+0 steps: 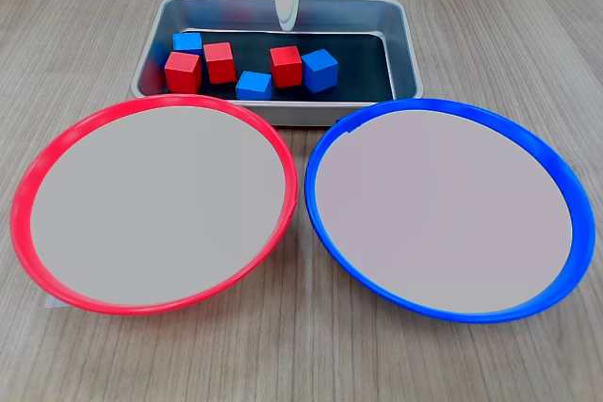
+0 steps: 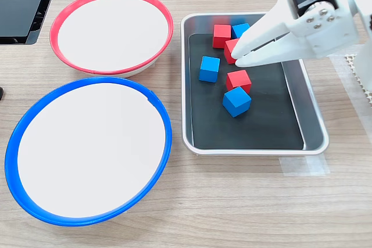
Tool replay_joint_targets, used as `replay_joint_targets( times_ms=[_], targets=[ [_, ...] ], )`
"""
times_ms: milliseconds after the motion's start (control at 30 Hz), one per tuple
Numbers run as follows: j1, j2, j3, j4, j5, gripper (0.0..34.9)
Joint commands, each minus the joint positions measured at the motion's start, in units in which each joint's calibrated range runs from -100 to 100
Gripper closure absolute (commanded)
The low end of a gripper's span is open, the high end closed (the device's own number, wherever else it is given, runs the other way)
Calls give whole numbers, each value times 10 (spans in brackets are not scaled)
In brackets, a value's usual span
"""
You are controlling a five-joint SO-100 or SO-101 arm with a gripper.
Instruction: Move six blocks from tray to matching dishes
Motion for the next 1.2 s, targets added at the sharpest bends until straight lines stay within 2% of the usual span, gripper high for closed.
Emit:
replay_joint_targets(
  times_ms=[0, 467, 533, 600, 700, 833, 933, 1167],
  targets=[
    [3, -3, 0, 2, -2, 346],
    [2, 5, 0, -2, -2, 346],
    [-22, 60, -25, -14, -31, 346],
    [-44, 141, -94, 8, -27, 345],
    [-65, 316, -226, 51, -21, 264],
    [-80, 439, -295, 63, 10, 173],
    [-81, 507, -313, 56, 57, 133],
    [-68, 610, -314, 15, 157, 186]
  ],
)
